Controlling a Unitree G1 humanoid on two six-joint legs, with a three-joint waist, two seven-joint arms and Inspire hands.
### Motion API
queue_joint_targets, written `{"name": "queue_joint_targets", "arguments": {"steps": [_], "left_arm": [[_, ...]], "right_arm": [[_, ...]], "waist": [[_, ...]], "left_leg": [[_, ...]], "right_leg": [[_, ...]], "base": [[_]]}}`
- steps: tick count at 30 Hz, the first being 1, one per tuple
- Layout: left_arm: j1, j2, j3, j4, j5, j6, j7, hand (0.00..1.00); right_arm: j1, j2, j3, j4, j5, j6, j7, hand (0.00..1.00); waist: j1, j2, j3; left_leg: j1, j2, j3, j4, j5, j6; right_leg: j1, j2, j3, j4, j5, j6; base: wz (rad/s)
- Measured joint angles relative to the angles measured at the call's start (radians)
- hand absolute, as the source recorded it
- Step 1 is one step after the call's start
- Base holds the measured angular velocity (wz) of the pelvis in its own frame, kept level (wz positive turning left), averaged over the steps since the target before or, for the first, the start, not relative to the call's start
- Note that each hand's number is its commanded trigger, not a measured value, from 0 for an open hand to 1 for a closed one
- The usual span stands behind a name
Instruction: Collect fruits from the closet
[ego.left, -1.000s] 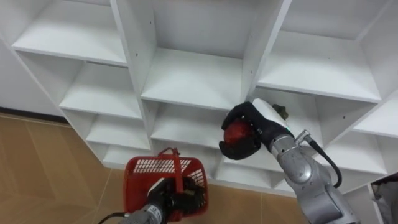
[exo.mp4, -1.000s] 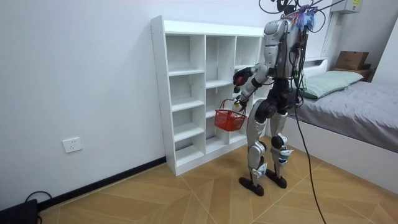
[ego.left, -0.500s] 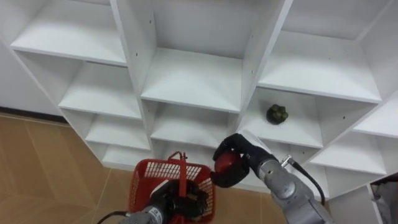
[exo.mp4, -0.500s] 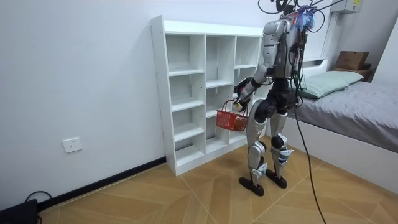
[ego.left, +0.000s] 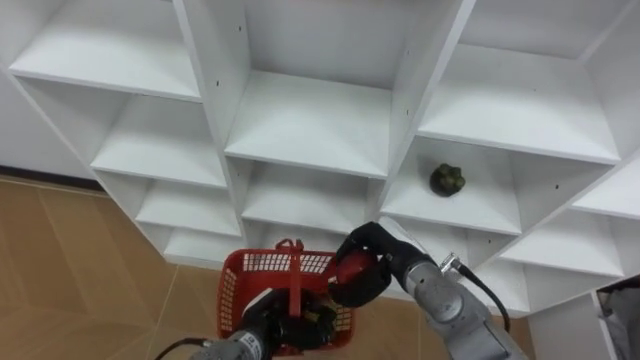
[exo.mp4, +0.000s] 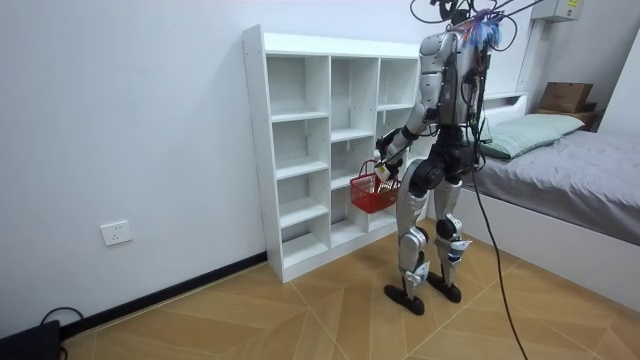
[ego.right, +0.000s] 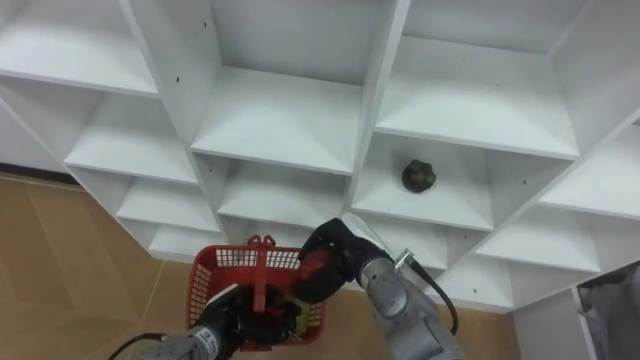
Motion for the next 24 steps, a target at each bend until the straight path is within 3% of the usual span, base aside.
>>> {"name": "queue_joint_targets", "arguments": {"steps": [10, 24], "left_arm": [[0.001, -0.010, -0.020, 0.002, 0.002, 0.019, 0.001, 1.00], [-0.024, -0.025, -0.019, 0.074, 0.001, 0.019, 0.000, 1.00]], "right_arm": [[-0.016, 0.012, 0.022, 0.019, -0.004, 0.011, 0.004, 1.00], [-0.051, 0.028, 0.057, -0.032, -0.002, 0.010, 0.035, 1.00]], "waist": [[0.019, 0.014, 0.0059], [0.019, 0.020, 0.0033]], "left_leg": [[-0.019, 0.000, -0.006, 0.007, -0.001, 0.000], [-0.016, -0.001, -0.009, 0.006, -0.001, 0.000]], "right_leg": [[-0.008, -0.002, -0.023, -0.001, 0.000, 0.000], [-0.005, -0.002, -0.022, 0.000, 0.000, 0.000]], "base": [[0.04], [0.00]]}}
